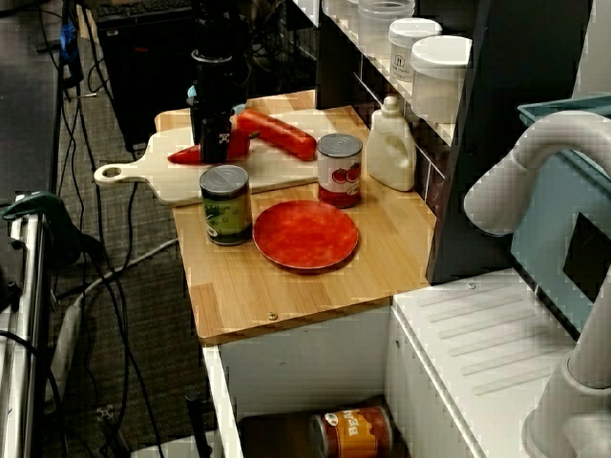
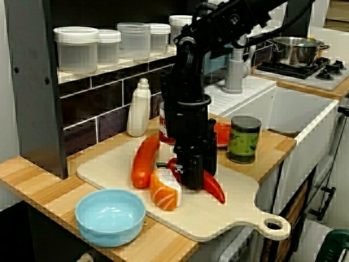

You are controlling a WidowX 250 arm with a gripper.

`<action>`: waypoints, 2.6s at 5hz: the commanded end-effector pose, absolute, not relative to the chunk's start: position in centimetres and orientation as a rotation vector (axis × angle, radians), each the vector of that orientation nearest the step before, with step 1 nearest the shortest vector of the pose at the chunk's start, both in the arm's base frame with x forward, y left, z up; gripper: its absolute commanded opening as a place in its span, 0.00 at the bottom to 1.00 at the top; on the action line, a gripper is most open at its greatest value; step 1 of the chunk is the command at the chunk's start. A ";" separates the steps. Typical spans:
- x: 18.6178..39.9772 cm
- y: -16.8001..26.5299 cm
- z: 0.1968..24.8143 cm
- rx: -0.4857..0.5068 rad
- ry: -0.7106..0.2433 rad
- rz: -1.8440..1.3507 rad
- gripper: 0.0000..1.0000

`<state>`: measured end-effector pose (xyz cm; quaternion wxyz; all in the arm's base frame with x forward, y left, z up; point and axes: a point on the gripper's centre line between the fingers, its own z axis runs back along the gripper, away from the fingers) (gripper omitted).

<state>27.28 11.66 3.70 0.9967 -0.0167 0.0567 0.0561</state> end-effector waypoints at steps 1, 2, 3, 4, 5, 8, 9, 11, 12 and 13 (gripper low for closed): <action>27.5 11.7 5.4 -0.038 0.091 0.100 0.00; 27.9 11.0 7.0 -0.072 0.078 0.081 0.00; 28.2 10.5 8.2 -0.099 0.066 0.066 0.00; 28.4 10.4 8.9 -0.115 0.057 0.062 0.00; 28.6 10.2 9.4 -0.125 0.054 0.057 0.00; 28.9 9.7 10.7 -0.133 0.045 0.044 0.00; 28.9 10.2 11.2 -0.138 0.059 0.039 0.00; 30.0 10.5 11.9 -0.123 0.062 0.046 0.00; 30.7 10.8 12.0 -0.115 0.060 0.049 0.00; 31.9 11.0 12.4 -0.108 0.050 0.059 0.00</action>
